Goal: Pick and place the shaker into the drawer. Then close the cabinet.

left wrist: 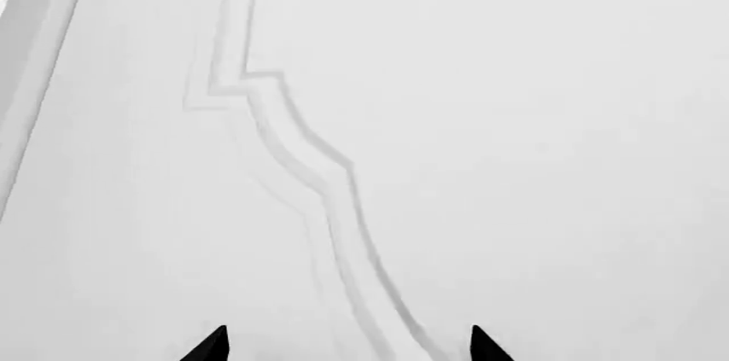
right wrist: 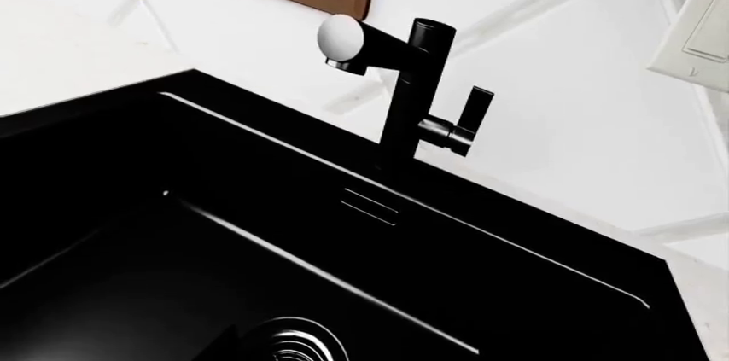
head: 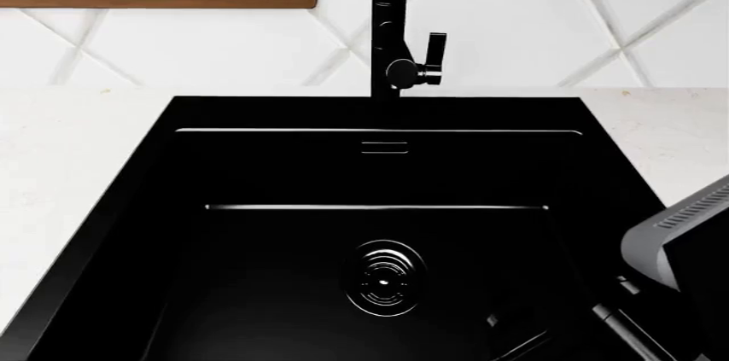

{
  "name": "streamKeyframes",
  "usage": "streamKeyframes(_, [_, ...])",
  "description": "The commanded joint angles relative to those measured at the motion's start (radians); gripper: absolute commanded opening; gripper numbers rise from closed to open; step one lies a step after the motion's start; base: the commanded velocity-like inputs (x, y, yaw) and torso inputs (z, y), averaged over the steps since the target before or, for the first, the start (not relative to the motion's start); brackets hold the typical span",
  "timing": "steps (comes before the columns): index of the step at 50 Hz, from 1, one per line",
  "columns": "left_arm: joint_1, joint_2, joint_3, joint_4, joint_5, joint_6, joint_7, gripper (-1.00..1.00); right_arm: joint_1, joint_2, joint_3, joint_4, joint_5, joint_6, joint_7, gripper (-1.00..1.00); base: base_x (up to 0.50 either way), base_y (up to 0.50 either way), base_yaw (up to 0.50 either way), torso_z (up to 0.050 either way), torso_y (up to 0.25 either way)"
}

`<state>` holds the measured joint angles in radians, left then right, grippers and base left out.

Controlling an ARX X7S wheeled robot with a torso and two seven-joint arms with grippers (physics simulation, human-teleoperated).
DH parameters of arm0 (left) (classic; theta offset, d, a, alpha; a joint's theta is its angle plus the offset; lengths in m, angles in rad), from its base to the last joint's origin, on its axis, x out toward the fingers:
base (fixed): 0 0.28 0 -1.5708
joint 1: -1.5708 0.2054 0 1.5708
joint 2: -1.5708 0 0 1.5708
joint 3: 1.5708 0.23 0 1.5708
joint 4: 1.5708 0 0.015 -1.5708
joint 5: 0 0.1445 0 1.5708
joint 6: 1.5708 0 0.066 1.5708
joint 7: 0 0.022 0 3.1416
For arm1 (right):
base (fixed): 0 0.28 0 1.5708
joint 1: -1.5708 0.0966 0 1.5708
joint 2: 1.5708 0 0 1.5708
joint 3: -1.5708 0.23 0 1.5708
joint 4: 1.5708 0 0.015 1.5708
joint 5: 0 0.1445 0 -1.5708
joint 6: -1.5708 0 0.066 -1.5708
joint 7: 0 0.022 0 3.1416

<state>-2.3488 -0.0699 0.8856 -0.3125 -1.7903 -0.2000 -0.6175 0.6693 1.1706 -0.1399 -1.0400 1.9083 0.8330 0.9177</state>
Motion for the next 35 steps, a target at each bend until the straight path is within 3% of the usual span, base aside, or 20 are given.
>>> streamKeyframes(1, [-0.007, 0.07, 0.007, 0.438, -0.221, 0.072, 0.012, 1.0, -0.021, -0.026, 0.057, 0.0, 0.027, 0.037, 0.013, 1.0, 0.0, 0.0, 0.0, 0.0, 0.0])
streamKeyframes(12, [-0.007, 0.07, 0.0, 0.437, -0.142, 0.024, 0.014, 1.0, -0.023, -0.05, 0.102, 0.0, 0.065, 0.07, 0.034, 1.0, 0.0, 0.0, 0.0, 0.0, 0.0])
streamKeyframes(20, [-0.007, 0.07, -0.079, 0.339, 0.069, -0.189, -0.026, 1.0, -0.045, -0.068, 0.162, -0.002, 0.099, 0.101, 0.043, 1.0, 0.0, 0.0, 0.0, 0.0, 0.0])
streamKeyframes(26, [-0.007, 0.07, -0.094, 0.203, 0.223, -0.27, 0.0, 1.0, -0.035, -0.092, 0.164, 0.002, 0.116, 0.127, 0.063, 1.0, 0.0, 0.0, 0.0, 0.0, 0.0])
streamKeyframes(30, [-0.007, 0.07, -0.018, 0.051, 0.307, -0.246, 0.05, 1.0, -0.017, -0.1, 0.158, 0.004, 0.134, 0.136, 0.081, 1.0, 0.0, 0.0, 0.0, 0.0, 0.0])
streamKeyframes(35, [-0.007, 0.07, 0.162, -0.12, 0.312, -0.136, 0.122, 1.0, -0.015, -0.108, 0.167, 0.005, 0.147, 0.148, 0.09, 1.0, 0.0, 0.0, 0.0, 0.0, 0.0])
